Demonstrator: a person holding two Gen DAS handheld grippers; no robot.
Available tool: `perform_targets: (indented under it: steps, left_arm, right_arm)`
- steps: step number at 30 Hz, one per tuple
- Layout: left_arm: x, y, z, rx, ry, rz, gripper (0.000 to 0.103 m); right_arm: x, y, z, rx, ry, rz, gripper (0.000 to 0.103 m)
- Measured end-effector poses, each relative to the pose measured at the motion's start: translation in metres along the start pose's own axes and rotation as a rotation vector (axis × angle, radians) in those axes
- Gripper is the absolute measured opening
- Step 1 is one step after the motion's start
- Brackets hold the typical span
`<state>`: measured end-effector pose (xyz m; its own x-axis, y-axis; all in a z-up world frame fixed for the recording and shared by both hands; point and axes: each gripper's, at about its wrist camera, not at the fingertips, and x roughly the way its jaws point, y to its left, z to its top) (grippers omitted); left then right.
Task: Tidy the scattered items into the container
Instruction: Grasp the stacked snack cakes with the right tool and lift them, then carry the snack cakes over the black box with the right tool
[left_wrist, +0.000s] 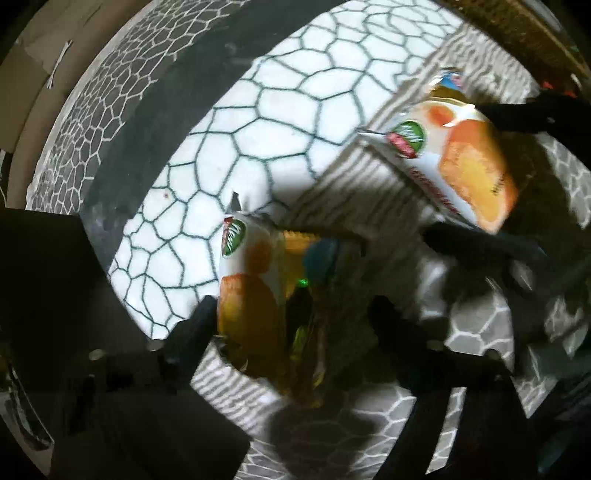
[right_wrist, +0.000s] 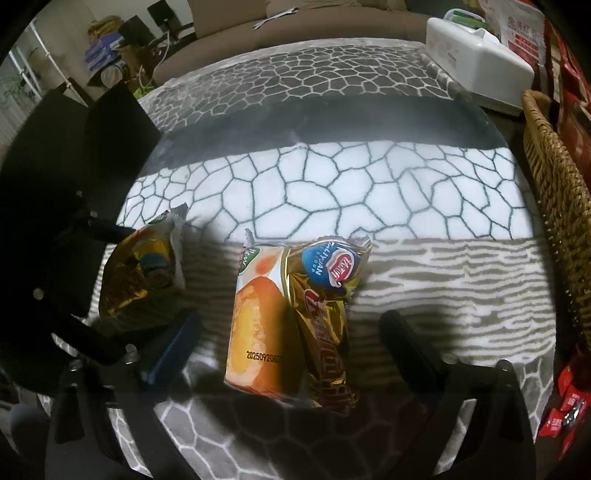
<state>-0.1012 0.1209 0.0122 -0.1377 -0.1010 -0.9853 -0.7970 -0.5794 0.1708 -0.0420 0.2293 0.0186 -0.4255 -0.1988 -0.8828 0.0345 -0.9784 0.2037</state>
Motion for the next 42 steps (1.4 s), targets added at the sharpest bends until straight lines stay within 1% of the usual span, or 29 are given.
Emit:
perform_targets:
  steps: [1,2,3,4,7,10,12,16,18,20,23,24,27,28,29,31,34,36,42]
  left_arm:
    - [-0.002,-0.002,-0.001,-0.001,0.000,-0.016,0.060]
    - [-0.003,-0.003,-0.002,-0.009,0.004,-0.038,0.052]
    - [-0.005,-0.005,-0.003,-0.011,0.002,-0.033,0.051]
    - [-0.005,-0.007,-0.004,-0.014,0.000,-0.024,0.049]
    - [-0.010,-0.010,-0.009,-0.042,-0.024,-0.013,0.044]
    - [-0.015,-0.006,-0.018,-0.116,-0.060,-0.047,0.042]
    - [-0.019,-0.004,-0.027,-0.170,-0.080,-0.088,0.042]
    - [-0.034,-0.003,-0.049,-0.268,-0.156,-0.140,0.042]
    - [-0.044,0.001,-0.063,-0.347,-0.210,-0.171,0.042]
    - [-0.054,0.006,-0.075,-0.405,-0.261,-0.165,0.042]
    - [-0.066,0.018,-0.091,-0.484,-0.303,-0.197,0.042]
    - [-0.071,0.020,-0.094,-0.493,-0.309,-0.200,0.042]
    - [-0.093,0.025,-0.116,-0.513,-0.339,-0.187,0.042]
    - [-0.095,0.033,-0.115,-0.521,-0.349,-0.190,0.042]
    - [-0.104,0.040,-0.124,-0.536,-0.366,-0.196,0.042]
    - [-0.110,0.045,-0.121,-0.553,-0.381,-0.190,0.042]
    - [-0.124,0.066,-0.141,-0.587,-0.398,-0.160,0.042]
    - [-0.130,0.087,-0.156,-0.619,-0.406,-0.144,0.042]
    - [-0.139,0.159,-0.207,-0.738,-0.419,-0.113,0.042]
  right_arm:
    - [0.000,0.000,0.000,-0.005,-0.002,-0.015,0.076]
    - [-0.001,0.000,0.001,-0.009,-0.004,-0.022,0.071]
    - [-0.002,0.000,0.001,-0.006,-0.004,-0.009,0.063]
    - [-0.003,-0.001,0.001,0.004,-0.006,0.002,0.060]
    - [-0.007,-0.002,0.000,0.005,-0.014,0.005,0.055]
    - [-0.012,-0.003,-0.001,0.003,-0.032,0.007,0.055]
    - [-0.020,-0.005,0.000,0.010,-0.057,0.013,0.054]
    - [-0.035,-0.013,0.003,0.035,-0.097,0.028,0.054]
    - [-0.041,-0.017,0.002,0.052,-0.107,0.038,0.054]
    - [-0.046,-0.019,0.001,0.060,-0.111,0.045,0.054]
    - [-0.051,-0.017,-0.001,0.055,-0.099,0.057,0.054]
    - [-0.053,-0.015,-0.001,0.049,-0.096,0.055,0.054]
    - [-0.062,-0.006,0.000,0.032,-0.093,0.055,0.054]
    - [-0.068,-0.001,0.004,0.022,-0.097,0.056,0.054]
    - [-0.072,0.003,0.006,0.013,-0.101,0.059,0.054]
    - [-0.085,0.018,0.014,-0.014,-0.117,0.064,0.054]
    - [-0.102,0.045,0.029,-0.059,-0.132,0.080,0.054]
    - [-0.109,0.069,0.042,-0.094,-0.135,0.098,0.054]
    - [-0.111,0.144,0.082,-0.171,-0.128,0.150,0.054]
